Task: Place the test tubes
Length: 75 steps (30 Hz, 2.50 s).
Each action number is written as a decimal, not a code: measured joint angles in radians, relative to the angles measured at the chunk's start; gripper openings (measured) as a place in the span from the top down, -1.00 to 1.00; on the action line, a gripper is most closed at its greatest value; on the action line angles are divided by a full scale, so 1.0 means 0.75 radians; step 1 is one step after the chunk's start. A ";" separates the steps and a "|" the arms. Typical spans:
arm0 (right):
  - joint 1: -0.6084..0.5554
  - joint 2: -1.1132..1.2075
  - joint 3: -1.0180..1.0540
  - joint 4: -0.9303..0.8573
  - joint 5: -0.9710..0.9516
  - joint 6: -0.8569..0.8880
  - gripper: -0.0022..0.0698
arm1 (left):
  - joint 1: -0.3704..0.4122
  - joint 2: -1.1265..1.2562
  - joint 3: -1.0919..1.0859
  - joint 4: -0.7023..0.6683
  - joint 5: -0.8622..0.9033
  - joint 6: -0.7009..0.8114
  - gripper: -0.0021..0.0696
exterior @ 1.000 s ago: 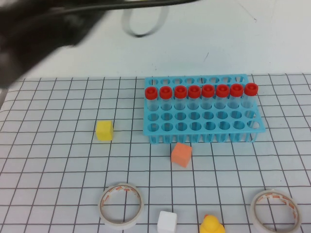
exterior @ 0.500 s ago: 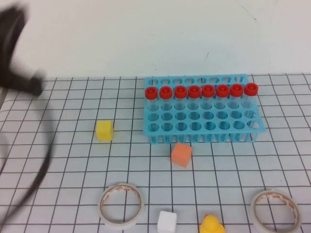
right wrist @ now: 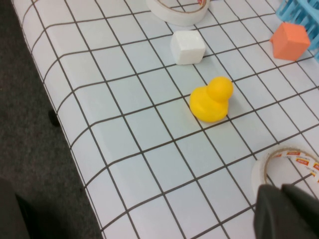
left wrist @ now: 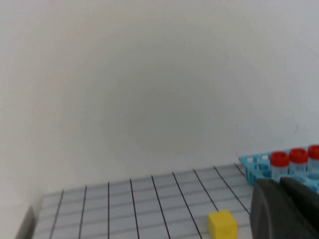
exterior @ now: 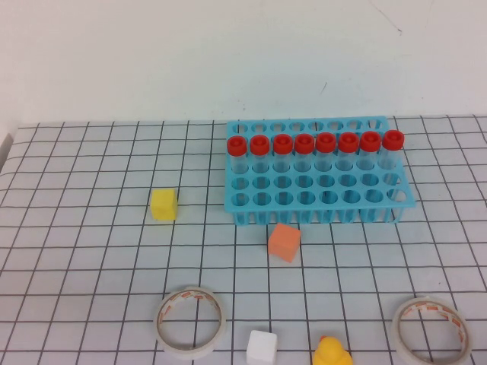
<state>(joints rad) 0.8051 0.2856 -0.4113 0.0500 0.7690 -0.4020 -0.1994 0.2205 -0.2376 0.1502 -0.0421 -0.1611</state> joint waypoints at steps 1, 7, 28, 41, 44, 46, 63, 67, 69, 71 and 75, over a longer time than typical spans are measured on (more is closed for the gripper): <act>0.000 0.000 0.000 0.000 0.000 0.000 0.94 | 0.000 -0.026 0.032 -0.026 0.023 -0.003 0.94; 0.000 0.000 0.000 0.000 0.000 0.000 0.94 | 0.000 -0.063 0.213 -0.160 0.043 -0.032 0.94; 0.000 0.000 0.000 0.000 0.000 0.000 0.94 | 0.000 -0.064 0.342 -0.270 0.262 -0.066 0.94; 0.000 0.000 0.000 0.000 0.000 0.000 0.94 | 0.015 -0.167 0.342 -0.200 0.381 0.072 0.94; 0.000 0.000 0.000 0.000 0.000 0.000 0.94 | 0.024 -0.278 0.342 -0.200 0.458 0.102 0.94; 0.000 0.000 0.000 0.000 0.000 0.000 0.94 | 0.027 -0.300 0.342 -0.200 0.463 0.111 0.94; 0.000 0.000 0.000 0.003 0.000 0.000 0.94 | 0.027 -0.311 0.339 -0.193 0.470 0.173 0.95; 0.000 0.000 0.000 0.003 0.000 0.000 0.94 | 0.027 -0.311 0.339 -0.193 0.470 0.173 0.95; 0.000 0.000 0.000 0.003 0.000 0.000 0.94 | 0.027 -0.311 0.339 -0.193 0.470 0.173 0.95; 0.000 0.000 0.000 0.003 0.000 0.000 0.94 | 0.027 -0.311 0.339 -0.193 0.470 0.173 0.95; 0.000 0.000 0.000 0.003 0.000 0.000 0.94 | 0.027 -0.311 0.339 -0.193 0.470 0.173 0.95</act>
<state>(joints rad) 0.8051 0.2856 -0.4113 0.0521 0.7690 -0.4020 -0.1795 -0.0124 0.0169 0.0054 0.3101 -0.0317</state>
